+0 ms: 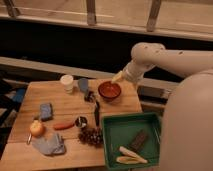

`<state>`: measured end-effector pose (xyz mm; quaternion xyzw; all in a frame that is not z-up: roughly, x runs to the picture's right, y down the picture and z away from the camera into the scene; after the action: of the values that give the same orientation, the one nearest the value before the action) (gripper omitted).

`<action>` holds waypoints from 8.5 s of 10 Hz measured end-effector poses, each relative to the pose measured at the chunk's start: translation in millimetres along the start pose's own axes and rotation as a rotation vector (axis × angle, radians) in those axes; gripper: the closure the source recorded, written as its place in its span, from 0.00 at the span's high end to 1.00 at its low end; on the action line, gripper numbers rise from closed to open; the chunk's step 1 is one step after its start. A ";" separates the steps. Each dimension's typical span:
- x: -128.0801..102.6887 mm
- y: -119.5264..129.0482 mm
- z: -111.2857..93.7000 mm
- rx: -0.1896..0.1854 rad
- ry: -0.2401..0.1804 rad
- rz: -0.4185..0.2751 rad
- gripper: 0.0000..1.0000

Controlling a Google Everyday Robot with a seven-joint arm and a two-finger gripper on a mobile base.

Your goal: Stack cups on top of each other

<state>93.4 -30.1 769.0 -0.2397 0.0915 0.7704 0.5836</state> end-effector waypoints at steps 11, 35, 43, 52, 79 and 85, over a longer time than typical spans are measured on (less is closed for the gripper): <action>-12.5 112.7 23.2 -0.101 0.048 -0.161 0.80; -47.4 210.0 150.0 -0.309 0.129 -0.393 0.80; -61.9 207.0 148.1 -0.377 0.013 -0.375 0.80; -72.1 171.8 188.0 -0.451 0.087 -0.273 0.80; -75.9 161.3 233.0 -0.399 0.125 -0.287 0.16; -86.4 180.4 179.0 -0.410 0.044 -0.348 0.00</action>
<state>-106.1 -83.1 940.5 -0.3818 -0.0965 0.6555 0.6444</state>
